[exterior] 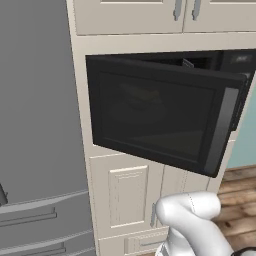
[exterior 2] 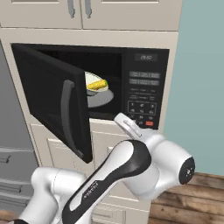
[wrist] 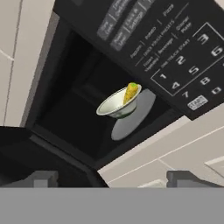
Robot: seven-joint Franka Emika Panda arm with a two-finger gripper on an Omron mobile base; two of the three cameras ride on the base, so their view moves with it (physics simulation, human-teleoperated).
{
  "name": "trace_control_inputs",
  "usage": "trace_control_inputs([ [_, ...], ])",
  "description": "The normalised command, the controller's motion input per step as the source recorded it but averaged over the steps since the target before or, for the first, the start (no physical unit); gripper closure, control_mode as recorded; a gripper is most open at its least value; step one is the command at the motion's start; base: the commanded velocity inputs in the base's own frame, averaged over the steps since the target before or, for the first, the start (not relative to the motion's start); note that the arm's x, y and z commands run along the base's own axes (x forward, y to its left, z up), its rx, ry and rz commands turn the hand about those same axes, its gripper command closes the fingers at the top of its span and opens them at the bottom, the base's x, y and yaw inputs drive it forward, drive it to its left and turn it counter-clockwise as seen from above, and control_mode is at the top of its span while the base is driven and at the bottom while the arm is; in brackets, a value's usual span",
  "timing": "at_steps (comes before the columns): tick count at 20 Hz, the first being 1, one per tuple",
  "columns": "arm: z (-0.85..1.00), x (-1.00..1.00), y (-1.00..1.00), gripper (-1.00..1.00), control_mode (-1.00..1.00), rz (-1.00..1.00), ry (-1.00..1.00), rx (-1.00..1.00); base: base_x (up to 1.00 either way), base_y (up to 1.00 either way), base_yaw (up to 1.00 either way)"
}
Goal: The microwave is finished heating the shrimp and corn. Take the bowl containing the food and place it on the dining counter.
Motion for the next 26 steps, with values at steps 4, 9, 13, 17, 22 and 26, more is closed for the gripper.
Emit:
trace_control_inputs([
  [4, -0.29, 0.94, 0.09, -1.0, -1.0, 0.0, 0.18, 0.23, 0.0, 0.0, 0.0],
  [9, -0.07, 0.69, 0.42, -1.0, -1.0, 0.0, 0.15, 0.05, 0.0, 0.0, 0.0],
  [13, 0.0, 0.61, 0.6, -1.0, -1.0, 0.0, 0.15, 0.0, 0.0, 0.0, 0.0],
  [17, 0.0, 0.44, 0.5, -1.0, -1.0, 0.0, 0.12, 0.0, 0.0, 0.0, 0.0],
  [22, 0.0, -0.02, 0.49, -1.0, -1.0, 0.09, 0.11, 0.0, 0.0, 0.0, 0.0],
  [26, 0.04, -0.27, 0.58, -1.0, -1.0, 0.24, 0.12, 0.02, 0.0, 0.0, 0.0],
])
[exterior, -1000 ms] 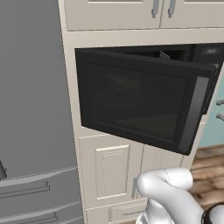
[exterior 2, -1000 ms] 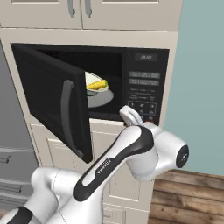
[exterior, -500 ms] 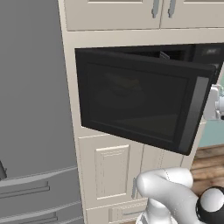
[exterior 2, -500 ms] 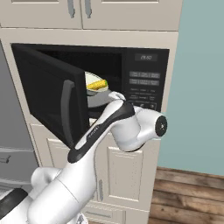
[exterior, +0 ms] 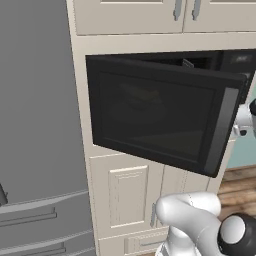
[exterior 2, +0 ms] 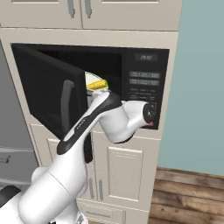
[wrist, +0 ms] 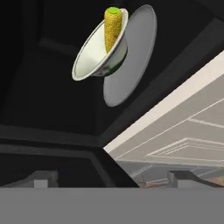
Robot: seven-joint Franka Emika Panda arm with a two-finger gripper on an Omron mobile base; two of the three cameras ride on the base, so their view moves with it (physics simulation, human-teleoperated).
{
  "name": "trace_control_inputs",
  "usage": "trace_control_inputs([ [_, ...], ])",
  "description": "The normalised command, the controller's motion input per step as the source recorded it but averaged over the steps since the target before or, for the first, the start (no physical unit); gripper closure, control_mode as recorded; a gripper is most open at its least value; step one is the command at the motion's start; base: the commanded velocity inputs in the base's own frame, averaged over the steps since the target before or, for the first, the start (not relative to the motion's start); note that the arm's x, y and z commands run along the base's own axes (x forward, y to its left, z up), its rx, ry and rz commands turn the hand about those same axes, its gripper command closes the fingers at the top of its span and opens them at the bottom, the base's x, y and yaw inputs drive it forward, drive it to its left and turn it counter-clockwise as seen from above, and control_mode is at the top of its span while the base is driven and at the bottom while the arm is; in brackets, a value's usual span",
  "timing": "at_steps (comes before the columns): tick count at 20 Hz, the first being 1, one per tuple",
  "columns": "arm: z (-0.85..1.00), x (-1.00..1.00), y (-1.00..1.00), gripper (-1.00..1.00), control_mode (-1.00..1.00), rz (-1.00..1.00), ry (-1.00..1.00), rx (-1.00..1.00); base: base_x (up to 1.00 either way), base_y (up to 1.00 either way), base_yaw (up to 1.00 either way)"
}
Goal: The microwave is finished heating the shrimp and corn. Take the bowl containing the food and place it on the dining counter.
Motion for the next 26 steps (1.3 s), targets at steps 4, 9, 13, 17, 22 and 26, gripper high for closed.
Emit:
trace_control_inputs([
  [4, 0.13, -0.47, 0.61, -1.0, -1.0, 0.33, 0.13, 0.04, 0.0, 0.0, 0.0],
  [9, 0.24, -0.6, 0.36, -1.0, -1.0, 0.42, 0.1, 0.07, 0.0, 0.0, 0.0],
  [13, 0.24, -0.71, 0.11, -1.0, -1.0, 0.45, 0.04, 0.09, 0.0, 0.0, 0.0],
  [17, 0.23, -0.77, 0.08, -1.0, -1.0, 0.42, 0.0, 0.11, 0.0, 0.0, 0.0],
  [22, 0.07, -0.92, 0.61, -1.0, -1.0, 0.22, -0.06, 0.04, 0.0, 0.0, 0.0],
  [26, 0.0, -0.67, 1.0, -1.0, -1.0, 0.02, -0.15, 0.0, 0.0, 0.0, 0.0],
])
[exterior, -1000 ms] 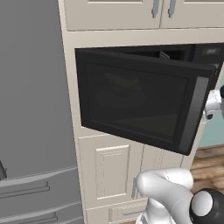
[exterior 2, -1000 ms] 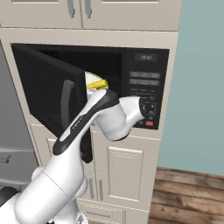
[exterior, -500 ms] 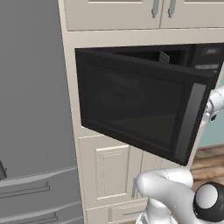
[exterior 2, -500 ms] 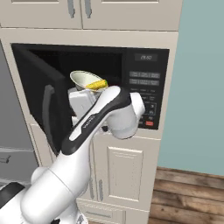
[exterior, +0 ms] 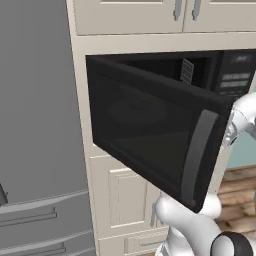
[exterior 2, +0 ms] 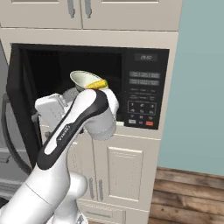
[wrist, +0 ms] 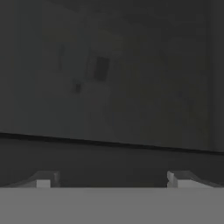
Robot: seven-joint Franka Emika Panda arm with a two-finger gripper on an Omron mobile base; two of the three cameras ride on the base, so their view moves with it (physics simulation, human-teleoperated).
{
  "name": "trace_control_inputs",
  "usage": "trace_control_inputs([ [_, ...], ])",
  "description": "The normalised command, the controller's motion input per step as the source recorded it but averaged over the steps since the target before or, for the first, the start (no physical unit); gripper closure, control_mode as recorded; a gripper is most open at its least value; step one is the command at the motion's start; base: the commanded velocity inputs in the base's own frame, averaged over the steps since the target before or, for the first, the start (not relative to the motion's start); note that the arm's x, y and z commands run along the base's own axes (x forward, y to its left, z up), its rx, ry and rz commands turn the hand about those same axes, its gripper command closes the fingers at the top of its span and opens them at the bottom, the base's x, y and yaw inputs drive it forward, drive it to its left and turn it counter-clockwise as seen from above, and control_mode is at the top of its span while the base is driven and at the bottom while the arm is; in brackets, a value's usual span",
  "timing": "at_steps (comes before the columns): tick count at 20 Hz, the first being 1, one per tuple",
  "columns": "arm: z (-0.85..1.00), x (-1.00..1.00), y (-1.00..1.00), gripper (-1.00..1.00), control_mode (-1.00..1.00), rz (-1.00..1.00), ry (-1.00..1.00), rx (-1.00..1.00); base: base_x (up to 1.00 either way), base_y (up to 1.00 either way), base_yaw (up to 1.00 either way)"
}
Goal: The microwave is finished heating the shrimp and corn. Take the bowl containing the food and place it on the dining counter.
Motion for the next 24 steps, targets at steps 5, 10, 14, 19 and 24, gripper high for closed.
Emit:
trace_control_inputs([
  [5, -0.04, -0.69, 1.0, -1.0, -1.0, -0.02, -0.22, 0.01, 0.0, 0.0, 0.0],
  [10, 0.0, -0.29, 1.0, -1.0, -1.0, -0.08, -0.18, 0.1, 0.0, 0.0, 0.0],
  [14, -0.01, -0.09, 1.0, -1.0, -1.0, -0.09, -0.13, 0.11, 0.0, 0.0, 0.0],
  [19, -0.01, 0.0, 0.49, -1.0, -1.0, -0.05, -0.04, 0.02, 0.0, 0.0, 0.0],
  [24, 0.09, 0.01, -0.89, -1.0, -1.0, -0.22, 0.0, 0.07, 0.0, 0.0, 0.0],
])
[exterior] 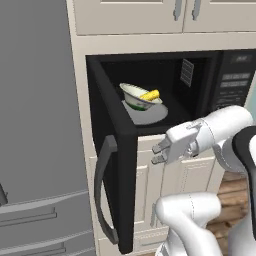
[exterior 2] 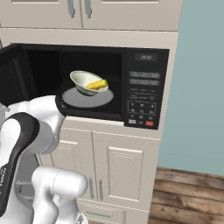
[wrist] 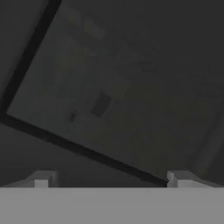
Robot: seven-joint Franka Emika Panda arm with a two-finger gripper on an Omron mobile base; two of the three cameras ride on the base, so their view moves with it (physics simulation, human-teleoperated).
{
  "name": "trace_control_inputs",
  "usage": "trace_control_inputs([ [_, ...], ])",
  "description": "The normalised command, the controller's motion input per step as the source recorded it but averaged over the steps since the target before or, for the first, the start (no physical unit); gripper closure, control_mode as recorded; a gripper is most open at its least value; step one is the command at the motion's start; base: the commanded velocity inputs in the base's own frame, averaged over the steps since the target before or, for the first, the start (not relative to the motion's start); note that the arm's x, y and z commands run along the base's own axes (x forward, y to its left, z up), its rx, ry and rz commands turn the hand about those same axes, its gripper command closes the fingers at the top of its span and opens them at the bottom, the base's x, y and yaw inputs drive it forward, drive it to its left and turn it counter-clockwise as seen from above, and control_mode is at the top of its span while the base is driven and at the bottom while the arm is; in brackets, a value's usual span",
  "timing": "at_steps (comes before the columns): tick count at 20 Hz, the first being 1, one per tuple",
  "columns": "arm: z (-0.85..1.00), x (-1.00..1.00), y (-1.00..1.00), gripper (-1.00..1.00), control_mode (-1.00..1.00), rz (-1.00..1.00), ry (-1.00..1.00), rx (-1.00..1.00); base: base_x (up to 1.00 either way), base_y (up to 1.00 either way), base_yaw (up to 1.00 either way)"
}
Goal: The microwave is finished heating the shrimp and corn. Take the bowl containing the food and place it on the dining counter.
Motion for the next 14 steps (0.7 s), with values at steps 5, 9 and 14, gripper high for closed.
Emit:
trace_control_inputs([
  [5, 0.0, 0.25, -0.9, -1.0, -1.0, -0.54, 0.0, 0.06, 0.0, 0.0, 0.0],
  [9, 0.0, 0.02, -0.46, -1.0, -1.0, -0.75, 0.0, 0.09, 0.0, 0.0, 0.0],
  [14, 0.08, 0.3, -0.18, -1.0, -1.0, -0.61, 0.06, 0.15, 0.0, 0.0, 0.0],
])
